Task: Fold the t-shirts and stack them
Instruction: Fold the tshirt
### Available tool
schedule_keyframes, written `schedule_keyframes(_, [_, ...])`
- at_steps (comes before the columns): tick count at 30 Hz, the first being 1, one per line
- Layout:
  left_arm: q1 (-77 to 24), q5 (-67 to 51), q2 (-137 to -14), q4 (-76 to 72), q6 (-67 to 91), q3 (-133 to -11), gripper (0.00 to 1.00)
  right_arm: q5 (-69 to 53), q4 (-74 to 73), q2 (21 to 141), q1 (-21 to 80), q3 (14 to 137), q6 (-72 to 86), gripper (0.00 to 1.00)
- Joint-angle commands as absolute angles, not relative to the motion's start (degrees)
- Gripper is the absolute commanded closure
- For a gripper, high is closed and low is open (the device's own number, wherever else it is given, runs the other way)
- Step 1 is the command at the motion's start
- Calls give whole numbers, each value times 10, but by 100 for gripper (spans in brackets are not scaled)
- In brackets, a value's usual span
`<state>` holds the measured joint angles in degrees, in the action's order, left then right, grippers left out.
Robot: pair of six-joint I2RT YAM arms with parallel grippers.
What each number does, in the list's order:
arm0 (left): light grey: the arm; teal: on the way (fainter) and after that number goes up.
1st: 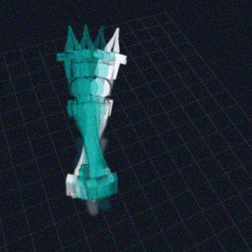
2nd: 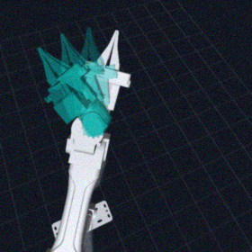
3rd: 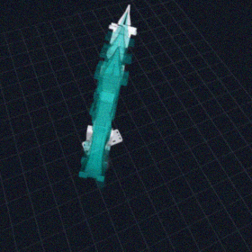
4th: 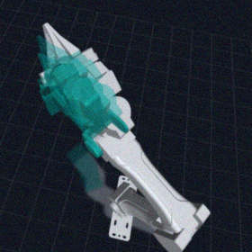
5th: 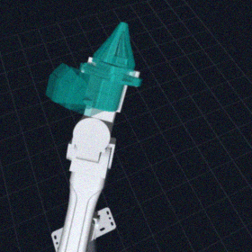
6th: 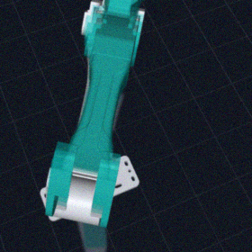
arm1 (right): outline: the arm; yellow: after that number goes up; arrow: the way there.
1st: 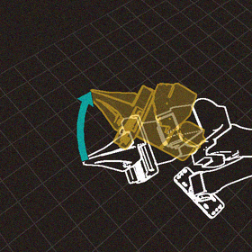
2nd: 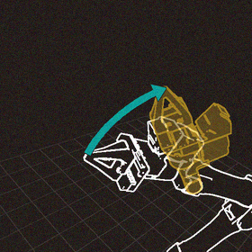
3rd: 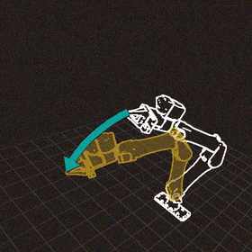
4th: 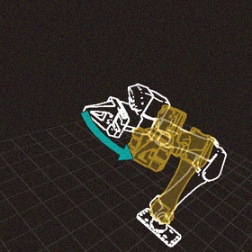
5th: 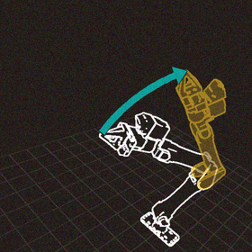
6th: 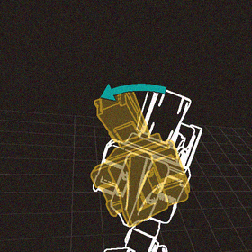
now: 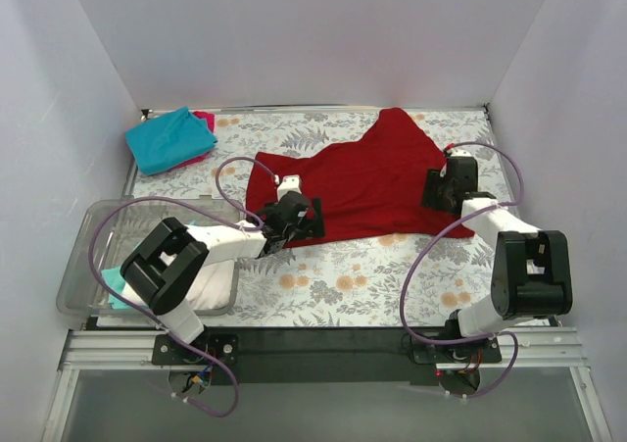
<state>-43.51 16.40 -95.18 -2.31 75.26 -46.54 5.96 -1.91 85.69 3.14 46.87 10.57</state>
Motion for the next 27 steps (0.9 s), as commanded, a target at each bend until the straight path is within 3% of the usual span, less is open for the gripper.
schedule_keyframes(1, [-437,147,-948,-52,755,-449,6,71,-42,866,32,468,119,49])
schedule_keyframes(19, [-435,244,-904,-46,734,-387,5,117,-68,935,-31,451,122,49])
schedule_keyframes(27, [-439,184,-879,-96,711,-344,5,142,-76,936,-31,453,115,50])
